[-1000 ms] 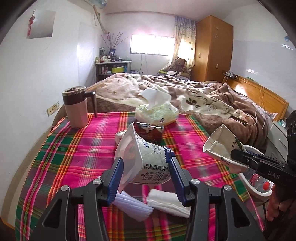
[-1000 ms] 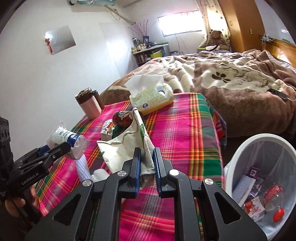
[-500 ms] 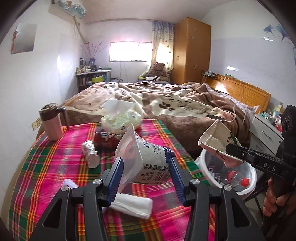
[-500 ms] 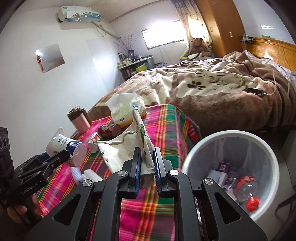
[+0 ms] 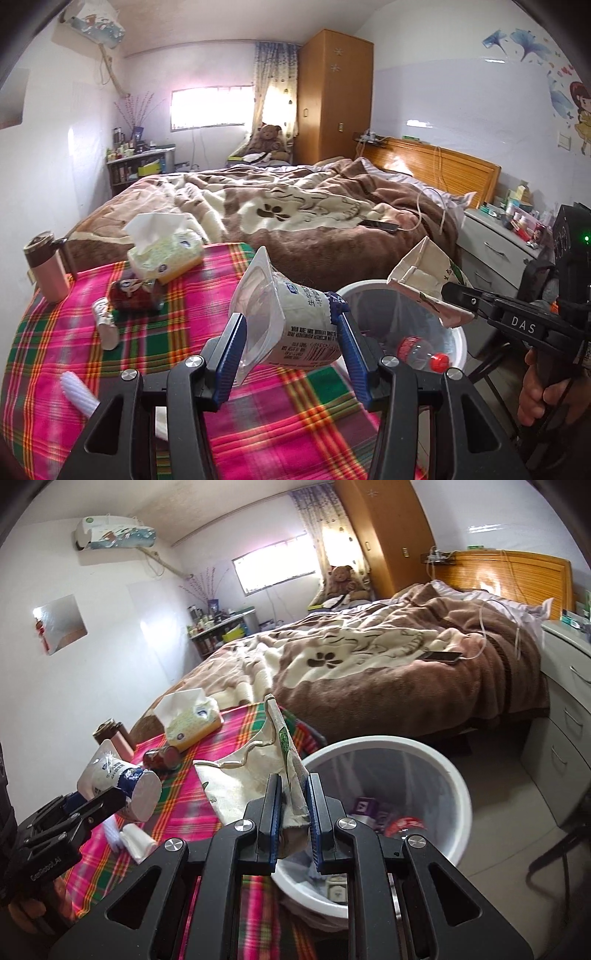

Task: Collect trash
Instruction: 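Carry the paper bag with the right tool while the left carries the yogurt cup to the bin, then open the right tool over the bin while the left releases the yogurt cup into it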

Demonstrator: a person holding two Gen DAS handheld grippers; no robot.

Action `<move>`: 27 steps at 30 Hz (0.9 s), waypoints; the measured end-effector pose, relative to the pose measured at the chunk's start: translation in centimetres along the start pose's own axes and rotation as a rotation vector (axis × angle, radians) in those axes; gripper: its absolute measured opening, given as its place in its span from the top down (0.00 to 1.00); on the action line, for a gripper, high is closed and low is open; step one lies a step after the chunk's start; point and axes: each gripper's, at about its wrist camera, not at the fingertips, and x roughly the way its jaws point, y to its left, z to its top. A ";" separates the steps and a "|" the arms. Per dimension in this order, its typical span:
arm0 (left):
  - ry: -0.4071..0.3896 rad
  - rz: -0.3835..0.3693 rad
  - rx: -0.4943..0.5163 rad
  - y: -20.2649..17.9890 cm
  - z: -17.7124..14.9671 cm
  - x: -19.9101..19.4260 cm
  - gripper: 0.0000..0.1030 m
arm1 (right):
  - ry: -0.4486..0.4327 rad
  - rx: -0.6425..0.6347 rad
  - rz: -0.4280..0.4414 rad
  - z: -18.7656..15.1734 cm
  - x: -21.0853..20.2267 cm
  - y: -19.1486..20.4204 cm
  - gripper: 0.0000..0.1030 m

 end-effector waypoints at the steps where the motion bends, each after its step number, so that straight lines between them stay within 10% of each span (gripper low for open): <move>1: 0.002 -0.010 0.010 -0.7 0.0 0.3 0.50 | 0.000 0.004 -0.008 0.0 -0.1 -0.3 0.86; 27: 0.097 -0.110 0.063 -8.1 0.1 7.2 0.50 | 0.096 0.049 -0.184 -0.6 2.3 -6.1 0.86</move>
